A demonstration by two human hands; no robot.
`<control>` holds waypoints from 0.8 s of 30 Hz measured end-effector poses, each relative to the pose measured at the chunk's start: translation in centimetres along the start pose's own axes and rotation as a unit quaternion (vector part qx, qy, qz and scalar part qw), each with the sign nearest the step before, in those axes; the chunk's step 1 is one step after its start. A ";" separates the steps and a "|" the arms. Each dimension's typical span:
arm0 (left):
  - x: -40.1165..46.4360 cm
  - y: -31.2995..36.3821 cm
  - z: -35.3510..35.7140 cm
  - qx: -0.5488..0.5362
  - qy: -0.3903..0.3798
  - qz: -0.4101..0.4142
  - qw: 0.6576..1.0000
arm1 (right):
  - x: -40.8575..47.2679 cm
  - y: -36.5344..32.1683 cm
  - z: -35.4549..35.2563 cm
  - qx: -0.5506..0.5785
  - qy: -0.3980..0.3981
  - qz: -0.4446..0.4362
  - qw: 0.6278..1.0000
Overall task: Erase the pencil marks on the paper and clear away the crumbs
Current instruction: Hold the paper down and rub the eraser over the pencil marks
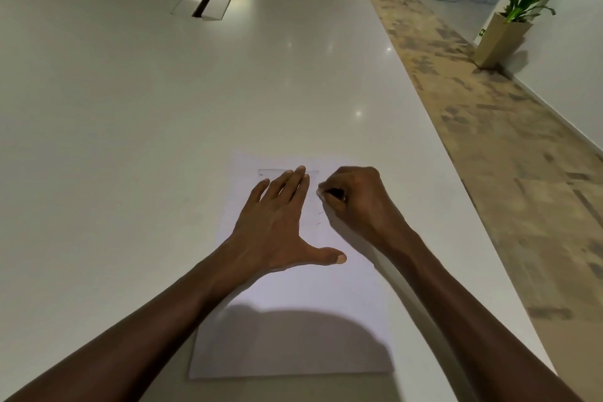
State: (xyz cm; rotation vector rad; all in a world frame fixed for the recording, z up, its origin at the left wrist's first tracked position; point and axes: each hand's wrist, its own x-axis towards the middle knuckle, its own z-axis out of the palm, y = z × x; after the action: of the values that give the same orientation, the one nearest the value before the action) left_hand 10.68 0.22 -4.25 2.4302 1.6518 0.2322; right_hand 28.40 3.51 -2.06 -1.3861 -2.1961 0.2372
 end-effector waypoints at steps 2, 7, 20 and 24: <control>0.0 0.0 0.1 0.001 0.003 0.001 1.000 | -1.5 -0.9 -0.3 0.010 -0.009 -0.005 1.000; -0.1 0.1 0.1 -0.003 0.007 0.001 1.000 | -1.1 -1.0 -0.3 0.024 -0.010 -0.002 1.000; -0.2 0.0 0.0 -0.007 0.007 0.000 1.000 | 2.9 0.9 0.4 -0.023 0.009 -0.003 1.000; -0.1 -0.1 0.1 -0.004 0.007 0.000 1.000 | -0.4 -0.6 -0.1 0.001 -0.012 -0.011 1.000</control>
State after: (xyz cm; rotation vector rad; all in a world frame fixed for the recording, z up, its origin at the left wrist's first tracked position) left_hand 10.60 0.15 -4.41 2.4283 1.6522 0.2572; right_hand 28.11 2.88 -1.89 -1.3637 -2.2281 0.2487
